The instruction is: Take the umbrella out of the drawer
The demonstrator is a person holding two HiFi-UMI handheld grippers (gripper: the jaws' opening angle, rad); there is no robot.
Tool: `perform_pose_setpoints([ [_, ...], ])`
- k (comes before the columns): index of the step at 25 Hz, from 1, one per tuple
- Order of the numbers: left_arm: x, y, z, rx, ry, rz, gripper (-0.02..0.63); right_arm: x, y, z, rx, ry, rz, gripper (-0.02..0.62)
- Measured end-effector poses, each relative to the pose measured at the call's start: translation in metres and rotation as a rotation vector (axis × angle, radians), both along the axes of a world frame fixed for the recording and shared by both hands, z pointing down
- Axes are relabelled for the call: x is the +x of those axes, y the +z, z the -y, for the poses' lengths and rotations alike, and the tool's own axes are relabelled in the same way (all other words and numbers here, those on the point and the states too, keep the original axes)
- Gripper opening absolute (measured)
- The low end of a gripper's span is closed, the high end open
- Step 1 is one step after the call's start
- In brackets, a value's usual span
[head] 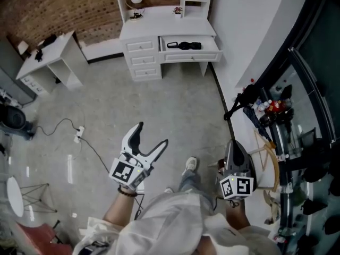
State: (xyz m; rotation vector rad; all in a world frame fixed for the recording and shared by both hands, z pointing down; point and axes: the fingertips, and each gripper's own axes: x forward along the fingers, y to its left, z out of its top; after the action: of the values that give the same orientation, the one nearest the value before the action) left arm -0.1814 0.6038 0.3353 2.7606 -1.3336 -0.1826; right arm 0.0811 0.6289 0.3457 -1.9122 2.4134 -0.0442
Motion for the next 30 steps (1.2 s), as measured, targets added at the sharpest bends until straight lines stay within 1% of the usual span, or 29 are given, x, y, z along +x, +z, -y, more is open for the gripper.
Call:
perform_pose_setpoints([
  [4, 0.020, 0.004, 0.041, -0.017, 0.028, 0.003, 0.405, 0.010, 0.002, 0.042, 0.010, -0.011, 0.009, 0.017],
  [8, 0.043, 0.003, 0.089, -0.021, 0.041, -0.004, 0.405, 0.025, 0.013, 0.090, -0.011, -0.021, 0.031, 0.017],
  [10, 0.055, 0.002, 0.113, -0.029, 0.045, 0.005, 0.405, 0.030, 0.013, 0.117, -0.011, -0.038, 0.045, 0.017],
  [14, 0.082, 0.001, 0.164, -0.028, 0.040, 0.014, 0.405, 0.042, 0.005, 0.171, 0.012, -0.070, 0.062, 0.017],
  [20, 0.120, -0.004, 0.232, -0.033, 0.014, 0.005, 0.405, 0.060, 0.005, 0.239, 0.000, -0.129, 0.069, 0.017],
  [25, 0.137, -0.006, 0.274, -0.022, -0.018, -0.004, 0.405, 0.082, 0.009, 0.281, -0.005, -0.147, 0.058, 0.017],
  [30, 0.135, -0.001, 0.309, -0.036, -0.053, -0.028, 0.403, 0.097, 0.017, 0.318, -0.019, -0.142, 0.058, 0.017],
])
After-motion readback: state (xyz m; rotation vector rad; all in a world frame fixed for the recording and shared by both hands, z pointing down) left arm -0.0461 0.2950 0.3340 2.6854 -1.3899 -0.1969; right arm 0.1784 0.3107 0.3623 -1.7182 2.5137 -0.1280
